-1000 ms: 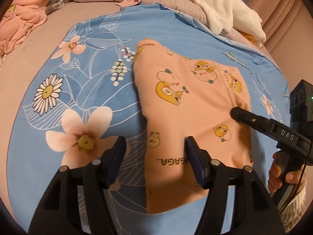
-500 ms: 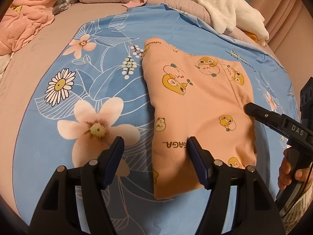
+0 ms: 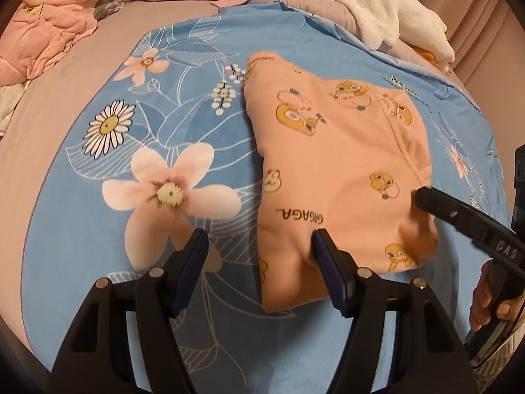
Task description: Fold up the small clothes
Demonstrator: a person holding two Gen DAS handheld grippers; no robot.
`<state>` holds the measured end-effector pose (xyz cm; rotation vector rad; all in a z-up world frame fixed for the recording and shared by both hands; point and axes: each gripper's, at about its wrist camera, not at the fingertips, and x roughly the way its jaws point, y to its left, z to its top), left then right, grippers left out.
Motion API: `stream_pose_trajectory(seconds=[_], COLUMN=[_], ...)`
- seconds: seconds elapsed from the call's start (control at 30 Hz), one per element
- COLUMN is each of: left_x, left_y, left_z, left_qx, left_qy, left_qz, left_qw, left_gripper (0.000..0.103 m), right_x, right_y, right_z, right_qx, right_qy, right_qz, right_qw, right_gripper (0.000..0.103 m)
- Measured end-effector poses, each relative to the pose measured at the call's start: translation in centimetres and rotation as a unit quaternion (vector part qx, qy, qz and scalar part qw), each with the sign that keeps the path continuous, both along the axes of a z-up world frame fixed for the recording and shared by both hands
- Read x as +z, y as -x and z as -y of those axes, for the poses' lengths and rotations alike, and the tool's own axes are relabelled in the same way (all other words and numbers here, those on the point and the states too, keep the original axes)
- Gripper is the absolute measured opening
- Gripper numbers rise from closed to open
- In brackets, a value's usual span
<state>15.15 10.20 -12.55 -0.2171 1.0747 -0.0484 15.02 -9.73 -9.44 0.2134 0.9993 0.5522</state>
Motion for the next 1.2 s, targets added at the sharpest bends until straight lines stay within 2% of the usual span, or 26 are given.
stream_pose_trajectory(seconds=[0.17,0.27,0.63,0.77,1.0,1.1,1.2], left_x=[-0.4,-0.6,1.1,2.3,4.7,6.2,7.8], left_y=[0.4,0.7,2.9,4.2,6.9,8.3,9.6], left_z=[0.2,0.2,0.2,0.3,0.7,1.1,1.4], left_qx=[0.001,0.001,0.012,0.023,0.033,0.032,0.033], left_qy=[-0.003,-0.003,-0.006,-0.019,-0.047,-0.052,-0.051], left_qz=[-0.006,-0.008,0.006,0.014,0.032,0.05,0.066], left_qw=[1.0,1.0,0.9999,0.9995,0.9978,0.9969,0.996], left_gripper=[0.066,0.066,0.067,0.087,0.102,0.102,0.102], right_x=[-1.5,-1.6,-0.1,1.2,4.0,5.2,6.5], right_y=[-0.6,-0.4,1.8,3.2,6.4,8.0,9.3], right_z=[-0.4,-0.1,0.8,1.4,1.9,1.6,1.4], right_qx=[-0.007,-0.011,-0.026,-0.029,-0.018,-0.004,0.004], right_qy=[0.043,0.034,0.051,0.053,0.06,0.06,0.061], right_qz=[-0.024,-0.032,-0.023,-0.013,0.024,0.043,0.067], right_qw=[0.999,0.999,0.998,0.998,0.998,0.997,0.996], right_gripper=[0.044,0.044,0.044,0.045,0.076,0.084,0.098])
